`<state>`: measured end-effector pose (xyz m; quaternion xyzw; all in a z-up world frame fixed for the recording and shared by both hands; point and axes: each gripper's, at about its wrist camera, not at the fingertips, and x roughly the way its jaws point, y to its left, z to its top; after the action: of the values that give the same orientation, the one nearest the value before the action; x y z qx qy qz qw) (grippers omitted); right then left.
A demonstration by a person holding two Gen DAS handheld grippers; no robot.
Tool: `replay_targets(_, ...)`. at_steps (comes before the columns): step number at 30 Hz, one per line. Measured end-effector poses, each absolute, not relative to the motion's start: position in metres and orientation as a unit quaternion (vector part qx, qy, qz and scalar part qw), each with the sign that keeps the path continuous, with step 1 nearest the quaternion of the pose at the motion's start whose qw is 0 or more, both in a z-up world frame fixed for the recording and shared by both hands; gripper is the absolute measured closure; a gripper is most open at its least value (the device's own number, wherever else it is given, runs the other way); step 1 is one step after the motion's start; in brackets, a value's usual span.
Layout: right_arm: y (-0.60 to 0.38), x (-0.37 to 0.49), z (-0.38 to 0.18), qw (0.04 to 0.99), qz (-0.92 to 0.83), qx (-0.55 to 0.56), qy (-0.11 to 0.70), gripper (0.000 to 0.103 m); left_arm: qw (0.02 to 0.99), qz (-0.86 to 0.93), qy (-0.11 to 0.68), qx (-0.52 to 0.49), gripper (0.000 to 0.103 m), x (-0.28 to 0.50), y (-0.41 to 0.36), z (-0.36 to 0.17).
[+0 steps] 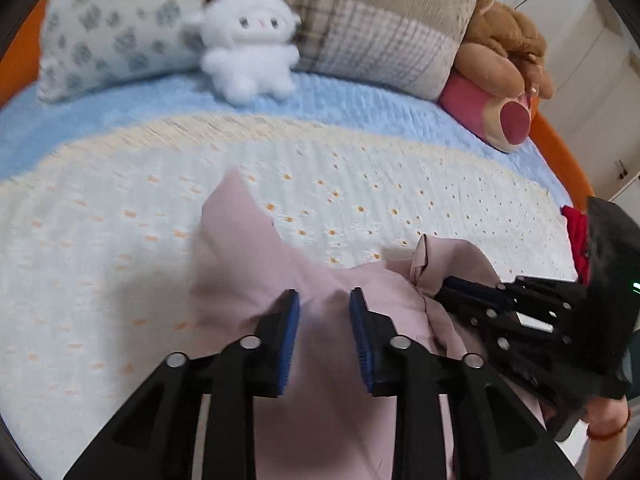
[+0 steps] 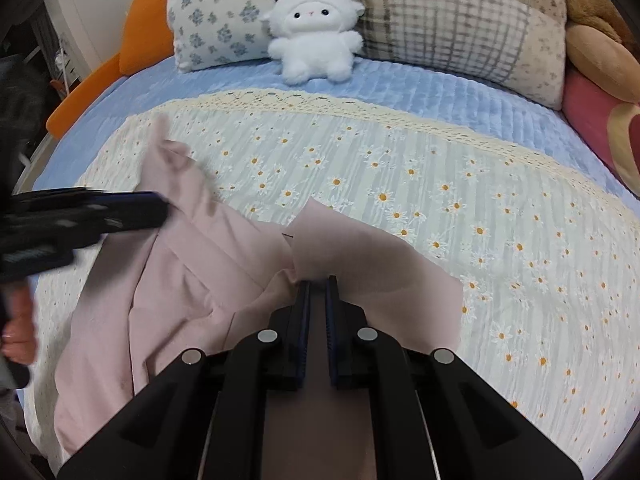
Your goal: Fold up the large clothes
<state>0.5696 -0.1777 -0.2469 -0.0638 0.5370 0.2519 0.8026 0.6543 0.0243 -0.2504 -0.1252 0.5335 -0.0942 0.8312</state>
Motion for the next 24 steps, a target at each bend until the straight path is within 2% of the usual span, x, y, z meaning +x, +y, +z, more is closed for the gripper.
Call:
replay_targets(6, -0.16, 0.566, -0.241, 0.807, 0.243, -0.123, 0.524, 0.093, 0.842, -0.07, 0.527, -0.097, 0.068, 0.667, 0.004, -0.266)
replay_targets(8, -0.162, 0.563, -0.227, 0.808, 0.264, -0.117, 0.514, 0.079, 0.841, -0.088, 0.52, -0.123, 0.059, 0.666, 0.009, -0.252)
replay_targets(9, -0.172, 0.56, -0.209, 0.815, 0.284, -0.084, 0.498, 0.065, 0.844, -0.112, 0.501, -0.158, 0.054, 0.656, 0.017, -0.232)
replay_targets(12, -0.215, 0.562, -0.173, 0.809, 0.328, 0.047, 0.485, 0.052, 0.851, -0.143, 0.47, -0.184, 0.037, 0.634, 0.036, -0.191)
replay_targets(14, -0.252, 0.562, -0.158, 0.796, 0.338, 0.115, 0.489, 0.047, 0.851, -0.147, 0.47, -0.184, 0.031, 0.619, 0.054, -0.174)
replay_targets(19, -0.325, 0.56, -0.181, 0.759, 0.327, 0.216, 0.519, 0.046, 0.821, -0.148, 0.508, -0.214, 0.03, 0.601, 0.096, -0.199)
replay_targets(21, -0.351, 0.555, -0.209, 0.734, 0.331, 0.268, 0.528, 0.046, 0.803, -0.154, 0.515, -0.258, 0.03, 0.594, 0.112, -0.223)
replay_targets(24, -0.362, 0.557, -0.249, 0.707, 0.317, 0.279, 0.567, 0.048, 0.775, -0.159, 0.532, -0.304, 0.032, 0.591, 0.124, -0.263)
